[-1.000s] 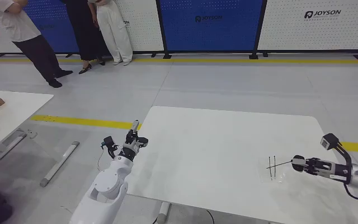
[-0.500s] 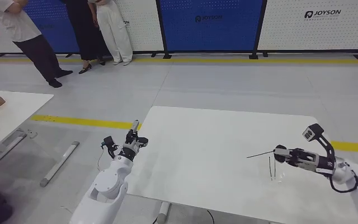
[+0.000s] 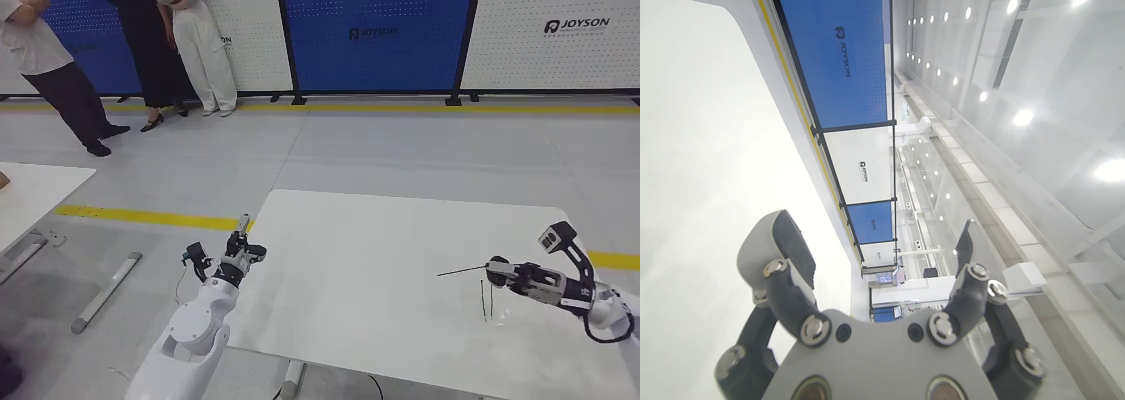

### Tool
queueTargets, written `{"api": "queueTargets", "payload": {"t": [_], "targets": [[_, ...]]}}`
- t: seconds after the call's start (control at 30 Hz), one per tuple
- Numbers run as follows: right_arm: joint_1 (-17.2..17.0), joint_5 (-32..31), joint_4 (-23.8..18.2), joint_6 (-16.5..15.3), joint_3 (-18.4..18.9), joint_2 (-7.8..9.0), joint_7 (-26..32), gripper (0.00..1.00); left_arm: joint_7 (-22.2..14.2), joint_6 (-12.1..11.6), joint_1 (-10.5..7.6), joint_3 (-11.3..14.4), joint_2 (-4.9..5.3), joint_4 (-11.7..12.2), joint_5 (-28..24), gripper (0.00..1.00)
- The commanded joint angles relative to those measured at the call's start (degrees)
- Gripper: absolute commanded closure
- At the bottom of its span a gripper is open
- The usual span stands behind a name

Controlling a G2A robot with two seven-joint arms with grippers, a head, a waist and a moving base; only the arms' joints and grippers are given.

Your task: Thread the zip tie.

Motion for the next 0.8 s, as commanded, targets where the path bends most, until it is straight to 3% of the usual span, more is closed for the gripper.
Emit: {"api": "queueTargets", "payload": {"t": [0.0,0.1,0.23,0.37,0.7,0.77], "targets": [[-1.41,-0.16,-0.89,-1.58,-0.83,-0.48,-4.74,1.00,-0.90,-0.32,0.18,1.30,-0.10,-1.09,1.41,0.00],[-2.58,-0.19,-1.40,-3.18,-2.65,-1.31,-9.93,1.00,-1.83,-0.29,0.39,4.09,-0.36,-2.91,2.36,0.00],[-2.77,-1.73,-1.16,-5.06,-5.34,-2.46,-14.38,1.00,-3.39,0.11,0.16,9.62,-0.76,-4.86,5.52,0.00],[-1.93,-2.80,-0.22,-4.57,-6.65,-2.96,-13.99,1.00,-1.33,0.59,-1.77,13.23,-1.33,-4.00,6.37,0.00],[-1.93,-2.80,-0.22,-4.57,-6.65,-2.96,-13.99,1.00,-0.92,0.60,-1.99,13.43,-1.38,-3.81,6.45,0.00],[-2.77,-1.88,-0.89,-5.17,-6.55,-3.21,-16.05,1.00,-2.90,0.38,-2.06,14.02,-1.35,-3.62,6.71,0.00]]}}
